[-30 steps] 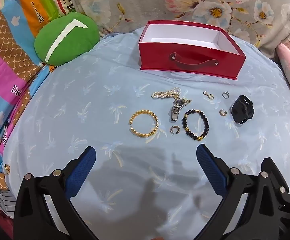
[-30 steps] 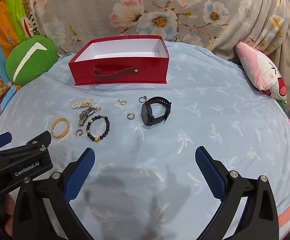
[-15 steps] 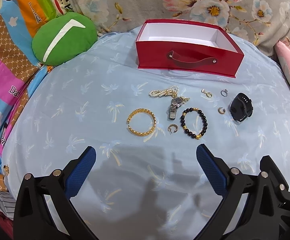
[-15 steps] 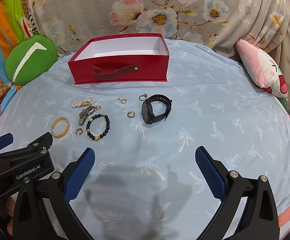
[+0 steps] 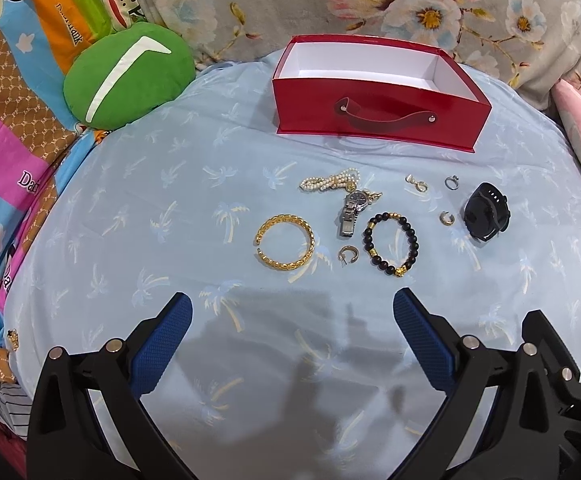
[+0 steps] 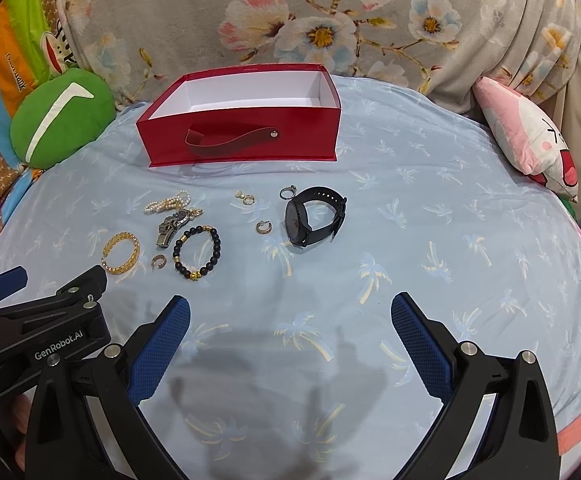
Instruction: Organize jewelry
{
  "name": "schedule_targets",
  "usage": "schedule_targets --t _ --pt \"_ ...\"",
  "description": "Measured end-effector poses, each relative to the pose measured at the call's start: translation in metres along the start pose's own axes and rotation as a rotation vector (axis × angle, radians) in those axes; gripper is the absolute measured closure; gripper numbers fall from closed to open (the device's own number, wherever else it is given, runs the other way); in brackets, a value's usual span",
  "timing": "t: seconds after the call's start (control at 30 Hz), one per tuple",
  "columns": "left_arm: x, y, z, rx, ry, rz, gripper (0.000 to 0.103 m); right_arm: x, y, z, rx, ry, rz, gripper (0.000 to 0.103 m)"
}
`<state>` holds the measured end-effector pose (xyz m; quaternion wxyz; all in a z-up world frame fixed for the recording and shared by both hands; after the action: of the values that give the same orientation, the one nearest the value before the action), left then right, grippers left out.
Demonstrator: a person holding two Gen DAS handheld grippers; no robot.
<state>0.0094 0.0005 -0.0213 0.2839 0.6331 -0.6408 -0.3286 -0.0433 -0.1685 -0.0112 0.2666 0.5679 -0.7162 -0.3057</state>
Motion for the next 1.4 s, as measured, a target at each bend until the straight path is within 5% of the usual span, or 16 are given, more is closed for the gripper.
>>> schedule_targets --t 1.4 --pt "-0.0052 -0.0056 0.0030 -0.019 0.006 -0.004 0.005 -0.0017 -0.0010 0.0004 -0.006 -0.004 -0.004 0.005"
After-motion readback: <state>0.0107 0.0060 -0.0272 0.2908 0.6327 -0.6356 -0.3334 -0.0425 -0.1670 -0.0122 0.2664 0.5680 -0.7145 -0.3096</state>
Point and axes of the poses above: each gripper's, at about its wrist camera, not at the fingertips, and y roughly against the way its jaws point, x to its right, z to its underside, the point moved 2 cm from there along -y, roughly the way its jaws point, and after that the axes turned 2 degrees about y, right-handed, at the moved point
